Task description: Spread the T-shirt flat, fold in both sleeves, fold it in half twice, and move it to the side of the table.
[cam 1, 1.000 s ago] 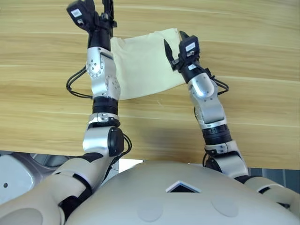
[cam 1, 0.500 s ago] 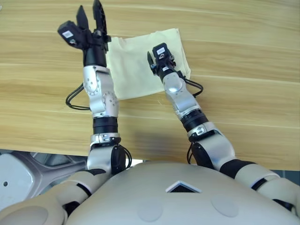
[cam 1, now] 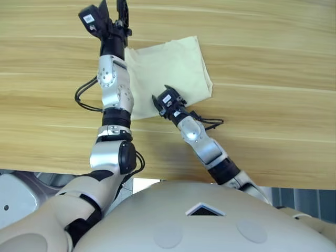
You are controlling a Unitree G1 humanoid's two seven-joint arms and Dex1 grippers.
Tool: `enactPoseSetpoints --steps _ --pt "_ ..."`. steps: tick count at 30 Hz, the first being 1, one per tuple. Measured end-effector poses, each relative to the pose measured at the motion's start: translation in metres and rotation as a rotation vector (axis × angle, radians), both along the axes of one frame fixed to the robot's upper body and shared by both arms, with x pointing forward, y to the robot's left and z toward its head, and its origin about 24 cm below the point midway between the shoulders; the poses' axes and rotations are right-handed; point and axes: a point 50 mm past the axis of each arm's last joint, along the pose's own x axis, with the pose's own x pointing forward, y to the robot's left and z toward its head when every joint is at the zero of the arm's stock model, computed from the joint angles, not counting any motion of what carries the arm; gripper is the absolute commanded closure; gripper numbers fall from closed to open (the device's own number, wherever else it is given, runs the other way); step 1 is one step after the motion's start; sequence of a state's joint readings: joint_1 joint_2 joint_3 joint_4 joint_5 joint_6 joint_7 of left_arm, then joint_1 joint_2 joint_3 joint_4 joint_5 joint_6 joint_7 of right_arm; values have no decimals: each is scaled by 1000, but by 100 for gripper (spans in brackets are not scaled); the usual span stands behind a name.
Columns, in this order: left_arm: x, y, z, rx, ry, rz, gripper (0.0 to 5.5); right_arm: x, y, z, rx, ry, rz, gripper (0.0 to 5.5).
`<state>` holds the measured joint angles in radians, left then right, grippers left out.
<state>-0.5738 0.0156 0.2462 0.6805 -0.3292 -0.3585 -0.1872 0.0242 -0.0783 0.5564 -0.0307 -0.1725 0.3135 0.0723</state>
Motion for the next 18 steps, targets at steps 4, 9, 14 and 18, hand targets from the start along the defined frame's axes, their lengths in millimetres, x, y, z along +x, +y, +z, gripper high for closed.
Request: enactPoseSetpoints --steps 4,9,14,18 --pt "3 2 1 19 7 6 257 -11 -54 9 -97 29 -61 275" --pt "6 1 4 18 9 15 257 -30 -74 16 -131 83 -43 275" --pt "6 12 12 31 -15 45 257 -19 -136 28 -296 84 -139 275" --pt "2 19 12 42 -18 58 257 -14 -146 43 -286 60 -168 275"
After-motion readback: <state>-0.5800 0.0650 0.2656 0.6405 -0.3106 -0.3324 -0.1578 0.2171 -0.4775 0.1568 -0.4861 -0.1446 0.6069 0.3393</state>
